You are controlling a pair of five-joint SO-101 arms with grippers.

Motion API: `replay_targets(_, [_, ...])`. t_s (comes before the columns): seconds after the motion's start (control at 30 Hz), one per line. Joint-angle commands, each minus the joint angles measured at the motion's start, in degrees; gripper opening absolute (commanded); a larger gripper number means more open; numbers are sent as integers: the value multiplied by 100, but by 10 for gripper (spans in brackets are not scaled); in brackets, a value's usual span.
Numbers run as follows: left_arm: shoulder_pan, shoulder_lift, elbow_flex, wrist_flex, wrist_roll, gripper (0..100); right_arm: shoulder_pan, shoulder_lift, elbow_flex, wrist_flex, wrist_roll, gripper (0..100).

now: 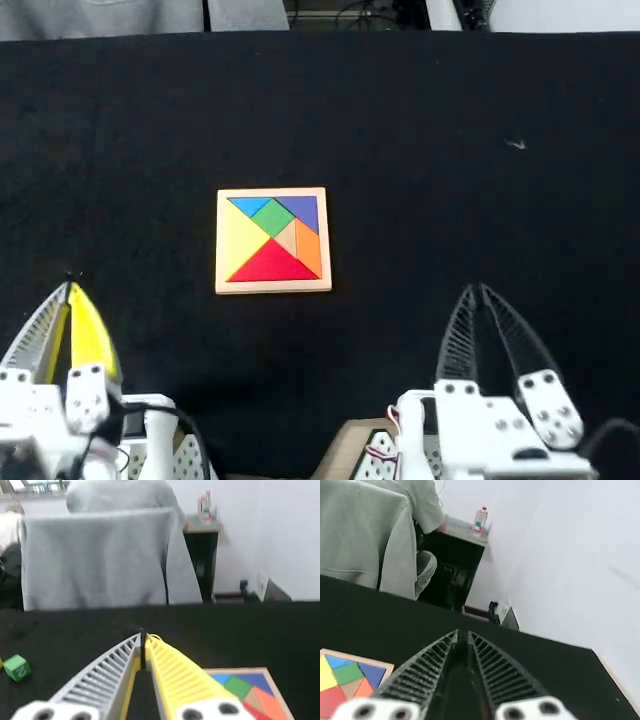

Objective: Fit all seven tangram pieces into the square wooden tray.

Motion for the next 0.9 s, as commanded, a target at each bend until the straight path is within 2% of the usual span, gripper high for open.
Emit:
replay_targets(0.0, [-57,-18,541,-70,-44,30,18,-778,1464,-967,-26,12])
replay_targets(0.13, [-57,-18,1508,-932,-53,30,18,-602,2378,-1635,-26,12])
replay_targets(0.3, [-57,-18,2923,-2558,-53,30,18,-681,3354,-2725,-26,12])
replay_targets(0.6, [-31,-18,6079,-5468,0,30,18,-681,5886,-5635,-26,12])
replay_targets(0.63, [-31,9,6229,-5565,0,30,18,-681,6220,-5960,-26,12])
replay_targets(0.7, [-31,53,6176,-5160,-26,30,18,-681,6800,-6505,-35,12])
replay_targets(0.87, [-48,105,6185,-4677,-9,30,-35,-611,6791,-5873,-79,12])
